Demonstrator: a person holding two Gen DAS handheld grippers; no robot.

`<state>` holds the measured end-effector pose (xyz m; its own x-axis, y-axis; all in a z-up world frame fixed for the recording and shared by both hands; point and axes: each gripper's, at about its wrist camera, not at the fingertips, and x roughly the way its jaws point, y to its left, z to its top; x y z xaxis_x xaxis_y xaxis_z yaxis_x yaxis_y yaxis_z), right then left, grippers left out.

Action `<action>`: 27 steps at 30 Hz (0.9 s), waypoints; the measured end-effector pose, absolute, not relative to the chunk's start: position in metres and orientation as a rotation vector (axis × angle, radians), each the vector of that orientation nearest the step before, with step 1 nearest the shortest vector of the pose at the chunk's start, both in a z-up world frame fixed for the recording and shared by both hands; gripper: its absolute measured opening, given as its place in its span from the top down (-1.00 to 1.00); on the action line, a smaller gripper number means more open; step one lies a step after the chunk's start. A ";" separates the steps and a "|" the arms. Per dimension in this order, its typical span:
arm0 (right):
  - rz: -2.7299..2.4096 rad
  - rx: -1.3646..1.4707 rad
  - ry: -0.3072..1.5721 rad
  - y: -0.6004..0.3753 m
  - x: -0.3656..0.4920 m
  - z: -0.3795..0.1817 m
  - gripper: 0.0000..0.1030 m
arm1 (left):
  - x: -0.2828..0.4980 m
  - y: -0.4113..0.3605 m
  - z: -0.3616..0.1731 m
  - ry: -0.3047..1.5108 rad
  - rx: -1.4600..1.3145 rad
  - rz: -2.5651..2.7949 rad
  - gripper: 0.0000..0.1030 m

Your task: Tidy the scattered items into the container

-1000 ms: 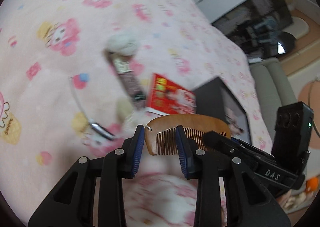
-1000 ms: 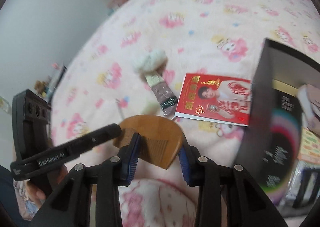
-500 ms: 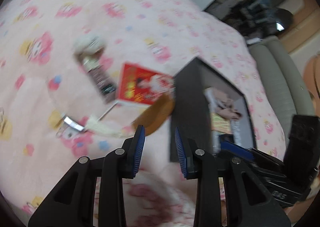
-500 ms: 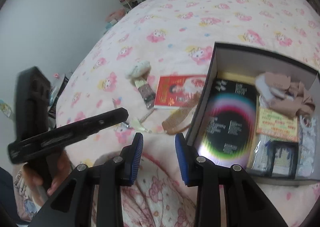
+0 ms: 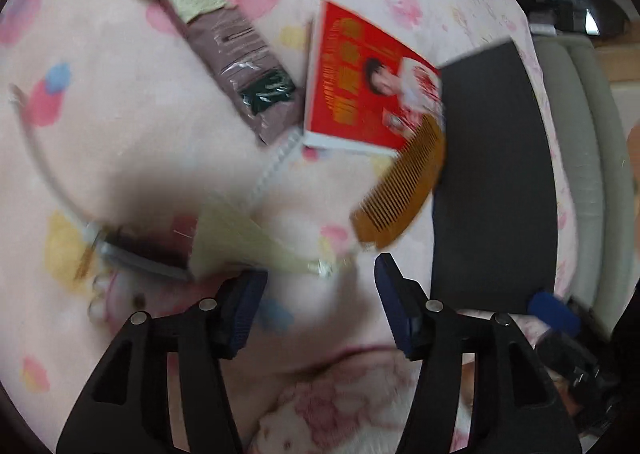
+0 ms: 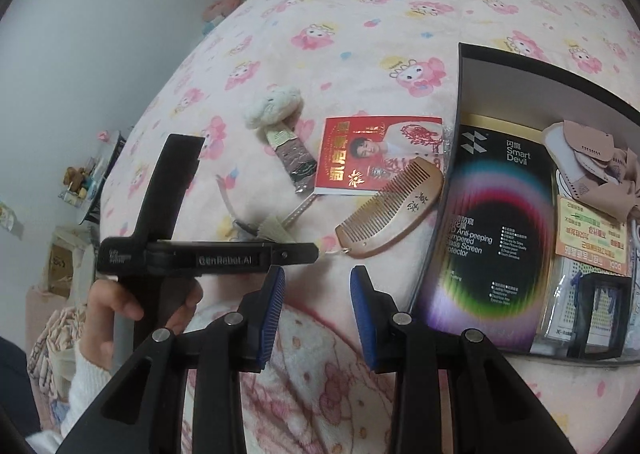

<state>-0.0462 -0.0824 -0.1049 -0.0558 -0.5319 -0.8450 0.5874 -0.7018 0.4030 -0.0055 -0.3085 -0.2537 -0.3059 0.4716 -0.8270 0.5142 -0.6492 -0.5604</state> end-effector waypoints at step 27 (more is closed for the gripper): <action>-1.763 1.555 0.262 -0.167 -0.069 -0.157 0.17 | 0.084 -0.359 -0.199 1.054 1.307 -2.274 0.18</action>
